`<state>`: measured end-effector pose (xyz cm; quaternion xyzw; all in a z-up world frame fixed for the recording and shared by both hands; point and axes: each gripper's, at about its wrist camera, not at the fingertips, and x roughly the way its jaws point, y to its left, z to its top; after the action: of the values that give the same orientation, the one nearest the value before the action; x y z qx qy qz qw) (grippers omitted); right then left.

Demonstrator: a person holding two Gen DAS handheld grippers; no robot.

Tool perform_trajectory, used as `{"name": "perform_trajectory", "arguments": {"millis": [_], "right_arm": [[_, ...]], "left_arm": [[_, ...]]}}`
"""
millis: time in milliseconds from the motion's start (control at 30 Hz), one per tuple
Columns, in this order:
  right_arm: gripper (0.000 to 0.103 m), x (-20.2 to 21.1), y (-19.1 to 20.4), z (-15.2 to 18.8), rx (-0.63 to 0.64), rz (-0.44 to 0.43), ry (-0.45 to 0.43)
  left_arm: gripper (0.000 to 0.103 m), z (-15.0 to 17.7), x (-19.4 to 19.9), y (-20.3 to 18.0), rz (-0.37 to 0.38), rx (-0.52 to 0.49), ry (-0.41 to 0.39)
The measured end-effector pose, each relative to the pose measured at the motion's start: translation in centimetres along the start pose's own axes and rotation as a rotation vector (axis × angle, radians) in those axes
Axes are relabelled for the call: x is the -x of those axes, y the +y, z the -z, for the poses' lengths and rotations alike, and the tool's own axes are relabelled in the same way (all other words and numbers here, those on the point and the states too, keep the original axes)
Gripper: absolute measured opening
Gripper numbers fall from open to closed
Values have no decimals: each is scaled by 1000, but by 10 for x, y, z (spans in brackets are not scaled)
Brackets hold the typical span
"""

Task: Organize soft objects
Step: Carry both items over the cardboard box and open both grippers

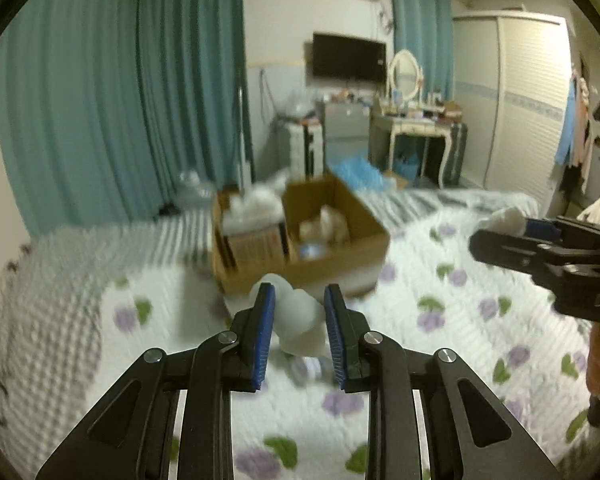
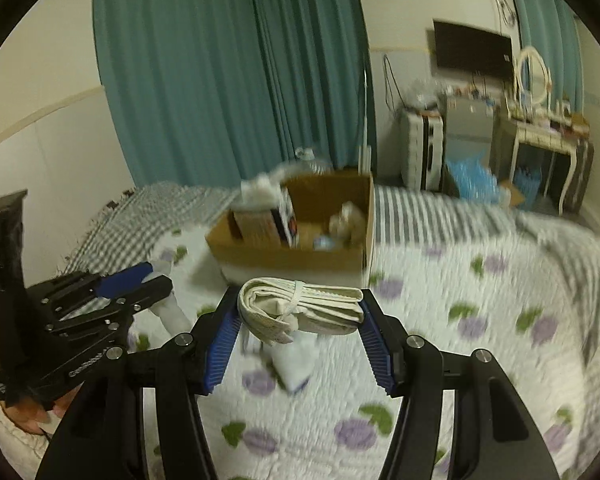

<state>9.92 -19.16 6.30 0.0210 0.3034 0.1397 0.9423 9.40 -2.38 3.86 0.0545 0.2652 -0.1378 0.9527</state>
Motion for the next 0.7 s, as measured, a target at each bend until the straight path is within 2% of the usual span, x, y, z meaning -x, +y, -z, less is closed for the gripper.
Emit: {"name": "perform_trajectory", "arguments": {"millis": [133, 300, 500, 600, 700], "right_arm": [[57, -4, 7, -46, 80, 33, -55], [57, -42, 4, -83, 108, 9, -67], [57, -128, -12, -91, 94, -1, 19], [59, -166, -25, -84, 63, -27, 66], [60, -186, -35, -78, 38, -59, 81]], "left_arm": [[25, -36, -12, 6, 17, -10, -23], [25, -62, -62, 12, 14, -38, -7], [27, -50, -133, 16, 6, -39, 69], [31, -39, -153, 20, -14, -33, 88], [32, -32, -162, 25, -32, -45, 76]]}}
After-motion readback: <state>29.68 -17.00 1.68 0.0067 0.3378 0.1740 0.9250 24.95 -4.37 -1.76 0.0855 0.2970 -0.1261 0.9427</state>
